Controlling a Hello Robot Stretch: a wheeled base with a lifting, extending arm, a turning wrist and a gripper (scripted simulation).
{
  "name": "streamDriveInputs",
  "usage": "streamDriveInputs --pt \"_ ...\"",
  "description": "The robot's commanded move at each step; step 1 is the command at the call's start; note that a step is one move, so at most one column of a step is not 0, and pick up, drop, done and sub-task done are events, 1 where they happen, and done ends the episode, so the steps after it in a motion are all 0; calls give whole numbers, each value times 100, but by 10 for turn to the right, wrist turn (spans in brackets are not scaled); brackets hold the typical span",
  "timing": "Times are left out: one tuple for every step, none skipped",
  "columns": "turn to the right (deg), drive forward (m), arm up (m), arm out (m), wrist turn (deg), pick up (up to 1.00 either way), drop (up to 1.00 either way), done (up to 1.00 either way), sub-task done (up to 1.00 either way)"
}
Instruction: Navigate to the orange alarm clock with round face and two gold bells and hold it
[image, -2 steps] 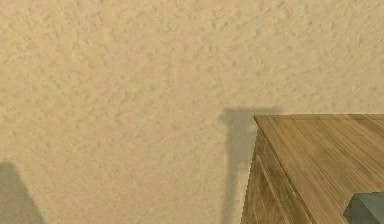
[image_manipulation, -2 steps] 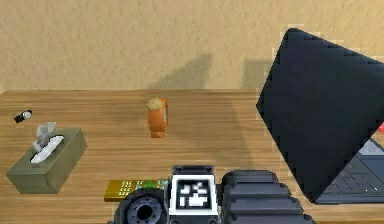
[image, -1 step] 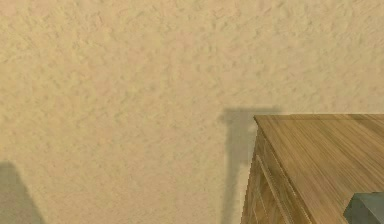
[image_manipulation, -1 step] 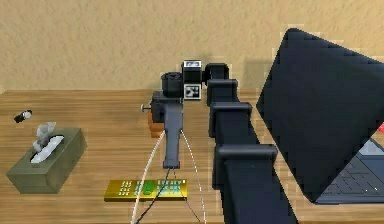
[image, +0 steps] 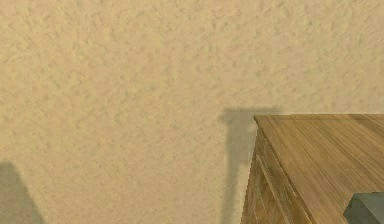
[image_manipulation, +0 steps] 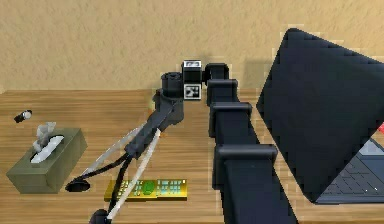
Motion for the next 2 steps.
streamDriveInputs --pt "0 0 0 0 450 0 0 0 0" --pt "0 0 0 0 450 0 0 0 0"
